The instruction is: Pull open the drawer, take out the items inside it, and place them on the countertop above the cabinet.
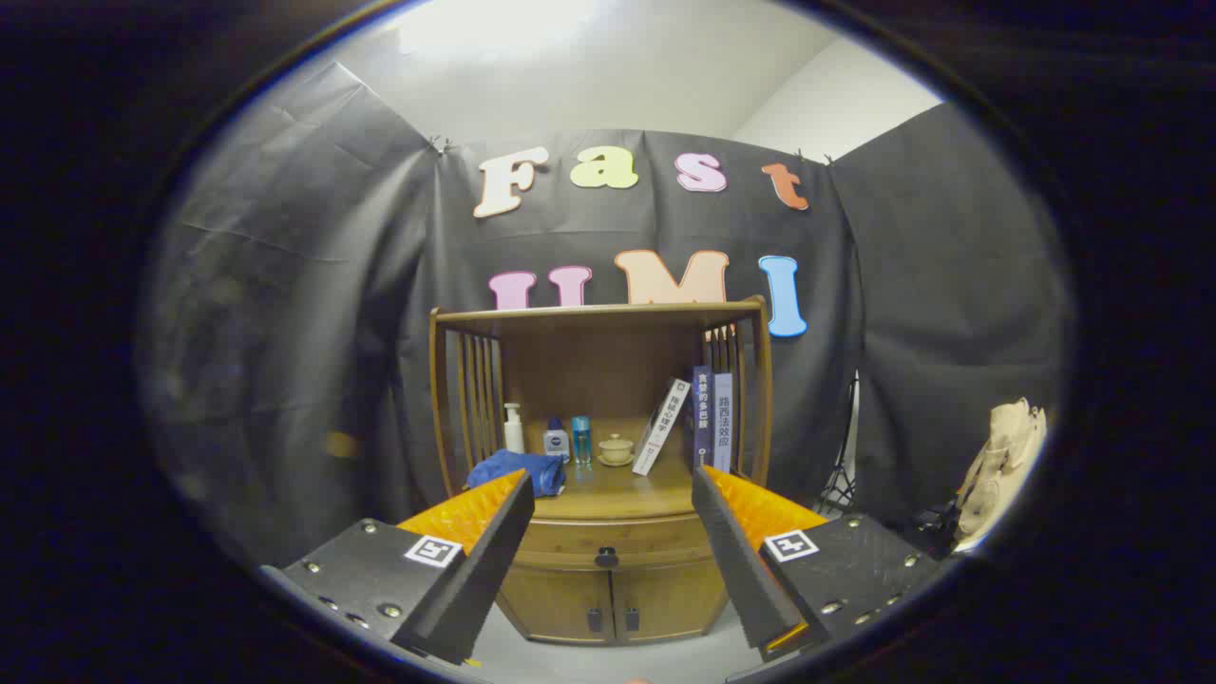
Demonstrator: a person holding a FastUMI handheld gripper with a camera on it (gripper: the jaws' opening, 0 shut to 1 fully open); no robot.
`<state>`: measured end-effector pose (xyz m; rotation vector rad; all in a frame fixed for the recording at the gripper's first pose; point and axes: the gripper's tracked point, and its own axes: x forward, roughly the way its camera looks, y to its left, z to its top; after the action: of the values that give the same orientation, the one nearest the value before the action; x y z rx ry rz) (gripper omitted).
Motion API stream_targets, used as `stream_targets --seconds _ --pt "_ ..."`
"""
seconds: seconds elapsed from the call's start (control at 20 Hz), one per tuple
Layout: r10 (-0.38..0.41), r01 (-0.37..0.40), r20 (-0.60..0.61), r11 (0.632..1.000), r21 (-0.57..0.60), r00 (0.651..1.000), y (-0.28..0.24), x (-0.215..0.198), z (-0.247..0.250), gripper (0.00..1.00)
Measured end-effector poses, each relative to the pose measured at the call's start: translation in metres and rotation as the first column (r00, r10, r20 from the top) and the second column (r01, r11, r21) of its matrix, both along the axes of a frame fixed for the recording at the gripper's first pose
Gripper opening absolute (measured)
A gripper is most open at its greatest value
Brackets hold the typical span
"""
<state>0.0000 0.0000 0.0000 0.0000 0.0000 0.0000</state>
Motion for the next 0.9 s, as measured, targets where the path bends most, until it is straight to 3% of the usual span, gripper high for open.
stream_targets --seconds 0.9 --pt "-0.022 0.022 0.002 1.000 0.017 1.000 -0.013 0.002 -0.011 1.00"
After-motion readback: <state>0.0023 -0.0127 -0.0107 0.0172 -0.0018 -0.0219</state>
